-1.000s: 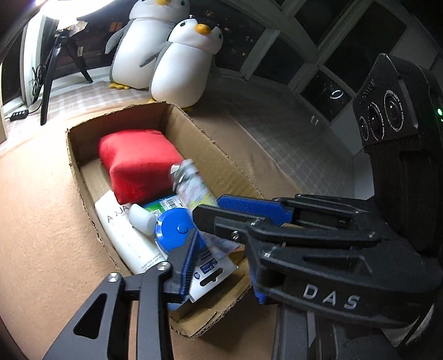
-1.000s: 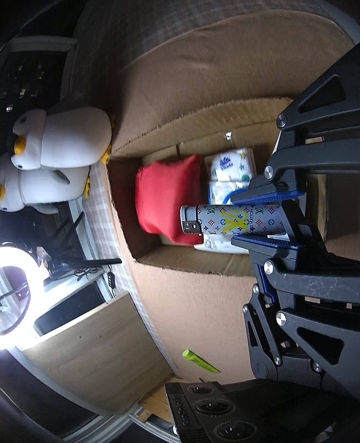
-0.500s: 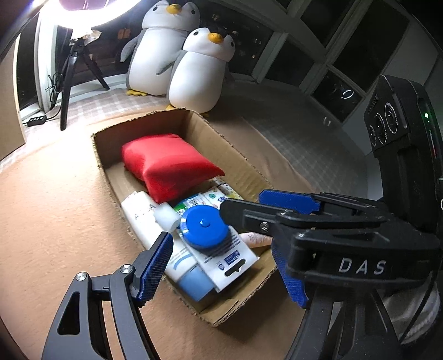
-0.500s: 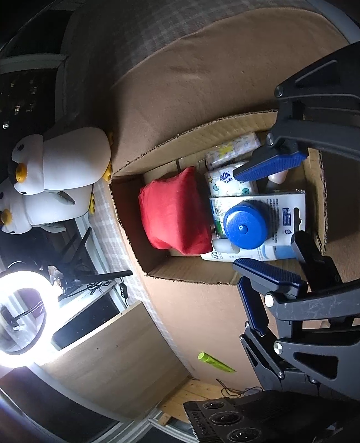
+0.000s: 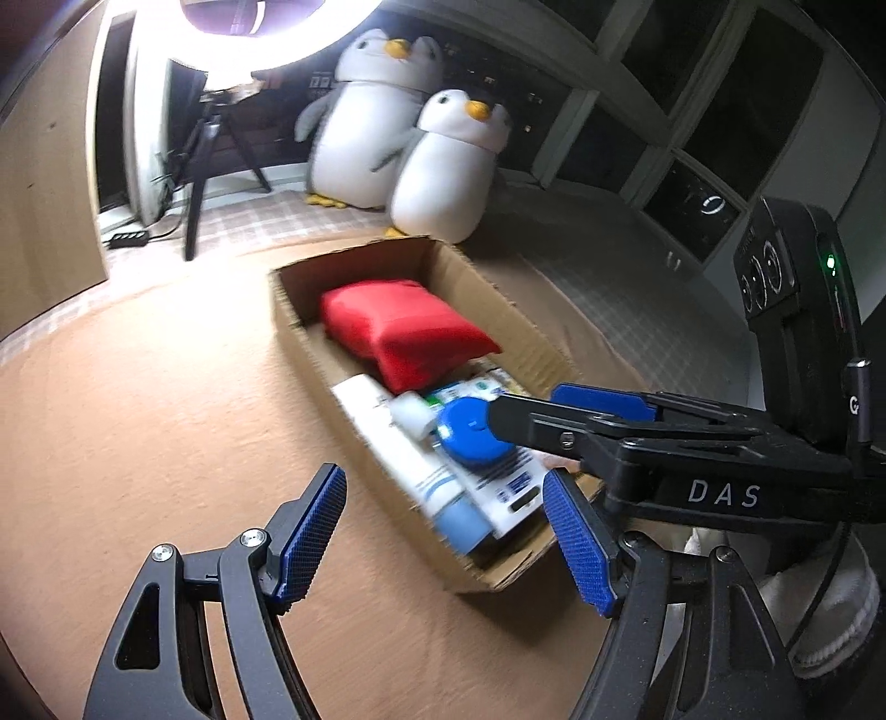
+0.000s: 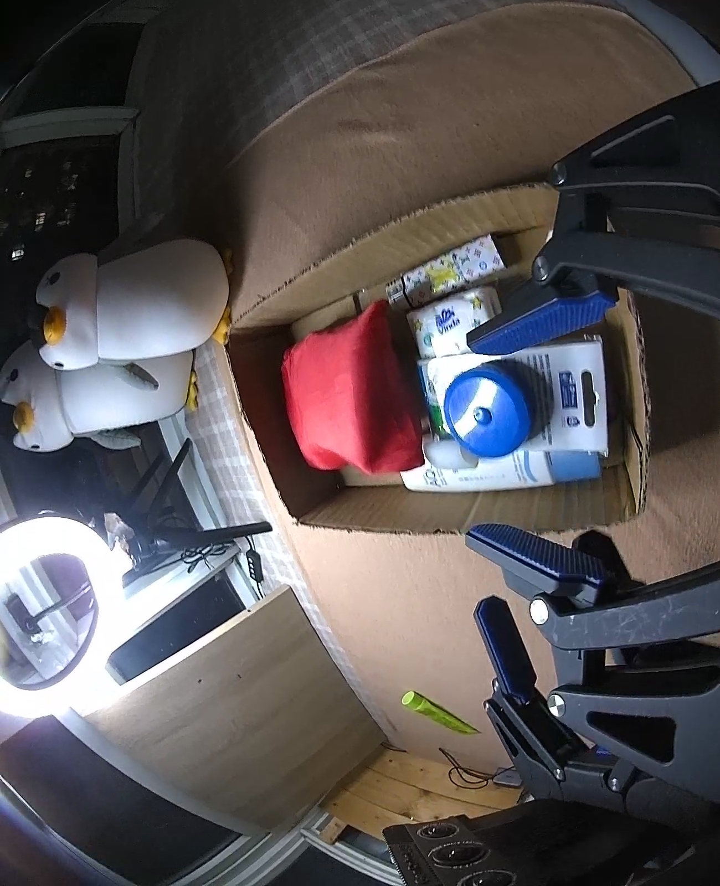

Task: Organize objects
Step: 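Move the left gripper to the lime-green tube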

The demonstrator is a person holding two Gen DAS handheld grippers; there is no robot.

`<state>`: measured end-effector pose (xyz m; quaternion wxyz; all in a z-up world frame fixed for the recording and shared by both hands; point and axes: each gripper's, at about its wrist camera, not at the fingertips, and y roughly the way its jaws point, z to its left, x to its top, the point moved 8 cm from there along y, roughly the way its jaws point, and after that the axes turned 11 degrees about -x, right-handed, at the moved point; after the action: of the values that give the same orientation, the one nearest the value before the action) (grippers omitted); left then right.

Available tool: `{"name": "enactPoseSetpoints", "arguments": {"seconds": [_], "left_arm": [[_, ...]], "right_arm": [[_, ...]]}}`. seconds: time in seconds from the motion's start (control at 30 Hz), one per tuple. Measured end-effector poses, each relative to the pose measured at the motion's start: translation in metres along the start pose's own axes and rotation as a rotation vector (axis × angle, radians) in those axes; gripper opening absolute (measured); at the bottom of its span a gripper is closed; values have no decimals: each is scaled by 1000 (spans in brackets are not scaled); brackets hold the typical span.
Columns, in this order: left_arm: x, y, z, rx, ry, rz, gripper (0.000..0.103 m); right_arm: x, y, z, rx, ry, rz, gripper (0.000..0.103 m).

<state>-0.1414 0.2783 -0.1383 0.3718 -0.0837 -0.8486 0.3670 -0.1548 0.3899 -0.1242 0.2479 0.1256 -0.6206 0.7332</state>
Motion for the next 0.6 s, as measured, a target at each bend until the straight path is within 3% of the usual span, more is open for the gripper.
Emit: {"name": "enactPoseSetpoints", "arguments": {"seconds": [0.23,0.6], "left_arm": [[-20,-41,59,66,-92,-5,77],[-47,-144,206,226,-311,-107,77]], "right_arm": [[-10,5,22,-3,-18,-6,61],[-30,17,77,41,-65,31,62]]}}
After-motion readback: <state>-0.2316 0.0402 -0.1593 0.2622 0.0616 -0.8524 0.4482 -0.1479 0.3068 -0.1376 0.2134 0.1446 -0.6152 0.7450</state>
